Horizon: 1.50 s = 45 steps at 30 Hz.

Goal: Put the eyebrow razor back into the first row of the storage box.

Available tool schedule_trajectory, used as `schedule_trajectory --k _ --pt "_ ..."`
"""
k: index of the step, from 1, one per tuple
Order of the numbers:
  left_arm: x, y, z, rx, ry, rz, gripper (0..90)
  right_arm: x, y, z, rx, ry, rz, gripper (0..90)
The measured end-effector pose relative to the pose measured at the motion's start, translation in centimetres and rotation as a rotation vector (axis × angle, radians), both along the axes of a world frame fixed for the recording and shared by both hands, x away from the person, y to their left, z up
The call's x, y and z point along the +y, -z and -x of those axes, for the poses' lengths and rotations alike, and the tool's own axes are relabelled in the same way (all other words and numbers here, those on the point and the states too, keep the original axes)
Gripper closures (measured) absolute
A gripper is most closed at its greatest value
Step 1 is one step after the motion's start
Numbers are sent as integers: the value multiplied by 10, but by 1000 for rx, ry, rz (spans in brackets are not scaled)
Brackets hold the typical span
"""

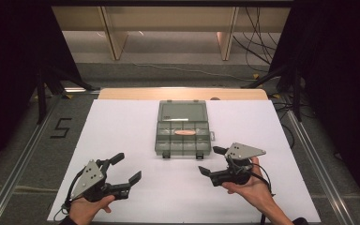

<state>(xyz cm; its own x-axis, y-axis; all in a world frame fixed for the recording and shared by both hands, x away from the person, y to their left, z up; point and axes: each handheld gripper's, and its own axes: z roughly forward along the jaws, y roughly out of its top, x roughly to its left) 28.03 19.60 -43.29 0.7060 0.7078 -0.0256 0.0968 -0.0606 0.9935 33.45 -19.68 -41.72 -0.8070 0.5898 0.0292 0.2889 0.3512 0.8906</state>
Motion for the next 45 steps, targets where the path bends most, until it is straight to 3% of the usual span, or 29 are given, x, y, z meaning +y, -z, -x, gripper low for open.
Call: schedule_trajectory --k 6,9,15,16,21,23,26,36,37,42,45 --pt "0 0 0 1 0 0 161 -5 1 3 -3 23 -22 160" --pt "0 0 0 0 0 1 161 -7 1 4 -29 43 -38 160" --pt "0 0 0 -1 -1 1 161 -13 0 7 -21 63 -66 160" --pt "0 0 0 0 0 1 162 -12 1 7 -20 60 -91 160" --pt "0 0 0 0 0 1 161 -16 3 10 -22 75 -79 160" --pt "0 0 0 -1 -1 1 161 -16 4 11 -16 69 -95 160" --pt "0 0 1 -1 -1 0 162 -19 5 13 -17 89 -64 159" --pt "0 0 1 -2 -1 -1 162 -23 10 19 11 96 -76 159" --pt "0 0 1 -2 -1 -1 162 -24 10 19 -6 102 -84 159" --pt "0 0 1 -1 -2 0 162 -26 11 22 25 100 -78 159" --pt "0 0 0 -2 -1 2 161 -27 11 23 8 106 -80 159"
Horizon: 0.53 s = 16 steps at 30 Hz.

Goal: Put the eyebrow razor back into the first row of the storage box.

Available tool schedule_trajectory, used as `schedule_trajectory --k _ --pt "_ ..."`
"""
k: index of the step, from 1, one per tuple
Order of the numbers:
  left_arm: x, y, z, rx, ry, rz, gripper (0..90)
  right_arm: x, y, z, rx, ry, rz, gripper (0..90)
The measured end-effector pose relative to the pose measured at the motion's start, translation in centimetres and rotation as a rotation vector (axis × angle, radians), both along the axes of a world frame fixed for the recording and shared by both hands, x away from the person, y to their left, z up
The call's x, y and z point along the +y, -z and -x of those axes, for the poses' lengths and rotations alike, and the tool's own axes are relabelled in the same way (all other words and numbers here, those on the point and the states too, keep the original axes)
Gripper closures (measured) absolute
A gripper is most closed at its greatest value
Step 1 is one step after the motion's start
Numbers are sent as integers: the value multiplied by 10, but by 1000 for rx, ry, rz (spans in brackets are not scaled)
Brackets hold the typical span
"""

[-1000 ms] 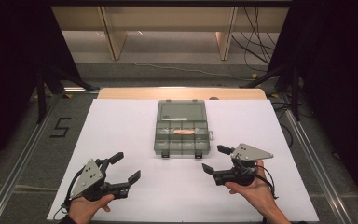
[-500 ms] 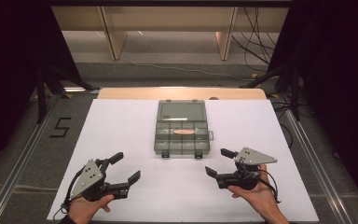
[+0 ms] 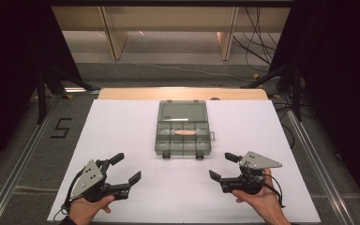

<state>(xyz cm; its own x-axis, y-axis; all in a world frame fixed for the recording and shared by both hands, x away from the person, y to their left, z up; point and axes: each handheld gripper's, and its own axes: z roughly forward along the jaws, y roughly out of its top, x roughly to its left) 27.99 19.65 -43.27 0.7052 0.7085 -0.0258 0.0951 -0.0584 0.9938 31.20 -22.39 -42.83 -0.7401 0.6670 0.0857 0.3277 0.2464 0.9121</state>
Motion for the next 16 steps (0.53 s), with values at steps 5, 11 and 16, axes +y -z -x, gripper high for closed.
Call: schedule_trajectory --k 5,11,16 --pt "0 0 0 1 0 -1 161 0 0 -1 1 -5 -6 159" --pt "0 0 0 1 0 -2 161 0 -1 -1 3 0 2 159" --pt "0 0 0 1 0 -2 161 -1 0 -2 -15 3 5 159"
